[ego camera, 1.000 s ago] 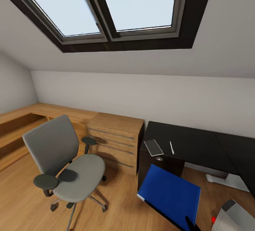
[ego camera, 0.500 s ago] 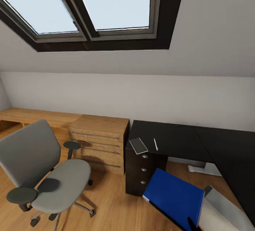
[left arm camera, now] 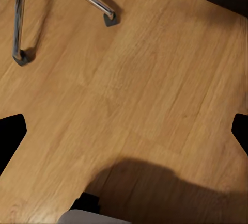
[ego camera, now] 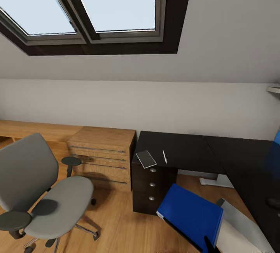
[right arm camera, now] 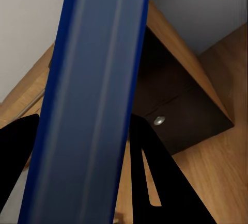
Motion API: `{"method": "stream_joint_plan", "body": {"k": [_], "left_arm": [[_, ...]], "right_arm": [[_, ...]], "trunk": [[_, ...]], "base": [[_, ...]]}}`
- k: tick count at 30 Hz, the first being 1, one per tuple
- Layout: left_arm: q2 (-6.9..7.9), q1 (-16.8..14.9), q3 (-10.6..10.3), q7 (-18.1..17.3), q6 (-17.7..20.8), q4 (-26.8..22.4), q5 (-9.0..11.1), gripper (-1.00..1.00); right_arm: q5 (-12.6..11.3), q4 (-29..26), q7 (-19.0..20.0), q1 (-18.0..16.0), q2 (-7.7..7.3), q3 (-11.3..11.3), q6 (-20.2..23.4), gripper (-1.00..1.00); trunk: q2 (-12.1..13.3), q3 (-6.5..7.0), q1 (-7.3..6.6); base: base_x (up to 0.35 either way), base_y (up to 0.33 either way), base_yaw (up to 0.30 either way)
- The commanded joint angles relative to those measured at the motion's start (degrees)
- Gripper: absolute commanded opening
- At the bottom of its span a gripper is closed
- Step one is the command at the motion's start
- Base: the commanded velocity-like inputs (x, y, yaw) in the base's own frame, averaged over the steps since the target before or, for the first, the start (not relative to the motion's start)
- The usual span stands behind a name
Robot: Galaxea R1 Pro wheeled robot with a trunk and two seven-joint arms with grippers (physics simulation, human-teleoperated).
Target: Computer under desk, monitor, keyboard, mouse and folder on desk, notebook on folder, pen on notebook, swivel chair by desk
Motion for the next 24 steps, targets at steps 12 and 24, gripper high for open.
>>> {"method": "stream_joint_plan", "body": {"k": [12,24], "left_arm": [[0.03,-0.06,-0.46,0.39,-0.32,0.02,0.6,1.0],[0.1,-0.06,-0.45,0.39,-0.32,0.02,0.6,1.0]], "right_arm": [[-0.65,-0.09,0.05,0.0,0.19,-0.05,0.21,-1.0],[-0.66,-0.09,-0.05,0.0,0.36,-0.05,0.23,-1.0]], "trunk": [[-0.06,-1.07,0.01],[-0.06,-2.17,0.01]], "base": [[0.0,0.0,-0.096],[0.0,0.0,-0.002]]}}
